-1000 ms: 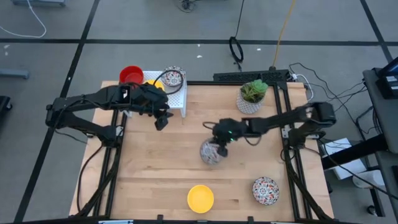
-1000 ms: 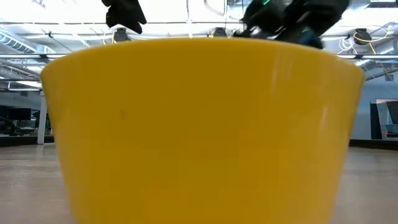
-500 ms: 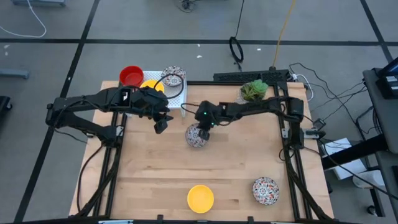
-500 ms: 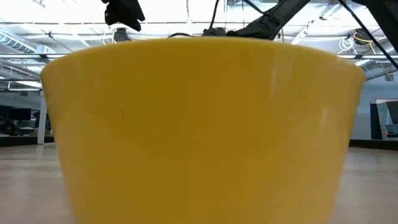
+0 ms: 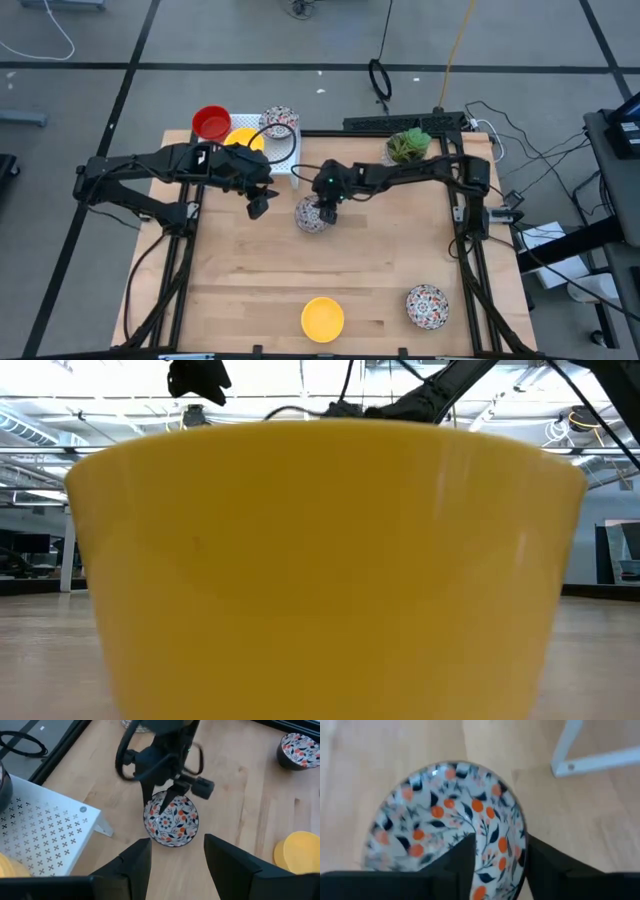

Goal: Pick & Place Mini bowls
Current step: Stack the top white patterned bowl on the white patterned bowl on the shelf

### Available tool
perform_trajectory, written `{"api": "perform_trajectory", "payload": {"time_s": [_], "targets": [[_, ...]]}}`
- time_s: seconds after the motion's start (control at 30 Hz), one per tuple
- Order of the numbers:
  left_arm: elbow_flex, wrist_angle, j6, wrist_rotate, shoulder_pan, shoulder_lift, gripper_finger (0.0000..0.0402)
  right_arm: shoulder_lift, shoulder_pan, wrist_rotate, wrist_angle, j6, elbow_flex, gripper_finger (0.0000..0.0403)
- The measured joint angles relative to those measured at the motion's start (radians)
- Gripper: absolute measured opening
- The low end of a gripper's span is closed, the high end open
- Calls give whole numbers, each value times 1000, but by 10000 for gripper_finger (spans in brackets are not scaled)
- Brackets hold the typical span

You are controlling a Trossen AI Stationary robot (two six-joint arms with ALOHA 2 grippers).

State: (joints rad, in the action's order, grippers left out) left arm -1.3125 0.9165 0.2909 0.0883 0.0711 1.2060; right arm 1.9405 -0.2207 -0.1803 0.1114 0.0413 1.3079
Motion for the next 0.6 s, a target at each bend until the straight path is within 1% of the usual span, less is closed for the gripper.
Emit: {"api": "perform_trajectory", "payload": {"time_s": [0.1,0.2,0.3,0.4,0.5,0.6], "targets": [[0,0,0,0,-1,0,186,-47,0,1,19,-28,0,168],[0,1,0,0,-2,0,186,-103,-1,0,38,-28,1,177],[0,2,0,0,-5,0,186,-174,0,0,113,-28,0,176],[0,2,0,0,-9,0,186,-240,6,1,151,-31,-3,170],[0,9,-2,0,-21,0,186,-319,20,1,184,-31,-37,166],[8,6,-32,1,-47,16,186,-422,45,0,208,-30,-106,165]]}}
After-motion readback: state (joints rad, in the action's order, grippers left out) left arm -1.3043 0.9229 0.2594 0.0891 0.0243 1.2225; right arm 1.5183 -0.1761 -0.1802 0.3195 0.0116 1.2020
